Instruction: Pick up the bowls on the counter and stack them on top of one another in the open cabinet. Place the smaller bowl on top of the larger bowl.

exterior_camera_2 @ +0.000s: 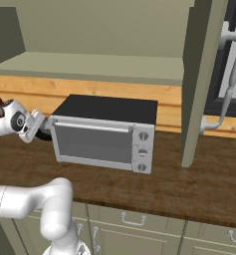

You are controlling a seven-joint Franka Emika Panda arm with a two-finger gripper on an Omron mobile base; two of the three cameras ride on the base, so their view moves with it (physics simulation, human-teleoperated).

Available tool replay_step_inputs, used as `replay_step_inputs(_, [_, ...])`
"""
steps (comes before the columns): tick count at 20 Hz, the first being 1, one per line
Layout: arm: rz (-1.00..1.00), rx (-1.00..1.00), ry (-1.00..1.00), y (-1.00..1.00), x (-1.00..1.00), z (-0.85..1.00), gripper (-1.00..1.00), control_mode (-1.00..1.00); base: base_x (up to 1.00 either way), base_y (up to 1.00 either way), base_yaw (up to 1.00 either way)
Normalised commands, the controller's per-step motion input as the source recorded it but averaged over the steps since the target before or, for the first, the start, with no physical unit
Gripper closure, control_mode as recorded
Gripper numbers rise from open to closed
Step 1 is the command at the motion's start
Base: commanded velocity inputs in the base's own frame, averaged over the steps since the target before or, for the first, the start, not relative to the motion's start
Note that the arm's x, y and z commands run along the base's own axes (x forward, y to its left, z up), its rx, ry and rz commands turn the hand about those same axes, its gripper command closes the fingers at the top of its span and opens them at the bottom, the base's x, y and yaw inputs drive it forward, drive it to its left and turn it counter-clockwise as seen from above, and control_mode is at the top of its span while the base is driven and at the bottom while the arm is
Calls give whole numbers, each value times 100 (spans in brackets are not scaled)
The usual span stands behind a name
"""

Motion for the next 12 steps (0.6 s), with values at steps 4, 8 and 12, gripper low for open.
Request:
replay_step_inputs(4, [0, 0, -8, 0, 37, -9, -100, -100, 0, 0, 0])
replay_step_inputs(8, [0, 0, 0, 0, 32, -28, -100, -100, 0, 0, 0])
replay_step_inputs(12, [0, 0, 0, 0, 9, -37, -100, -100, 0, 0, 0])
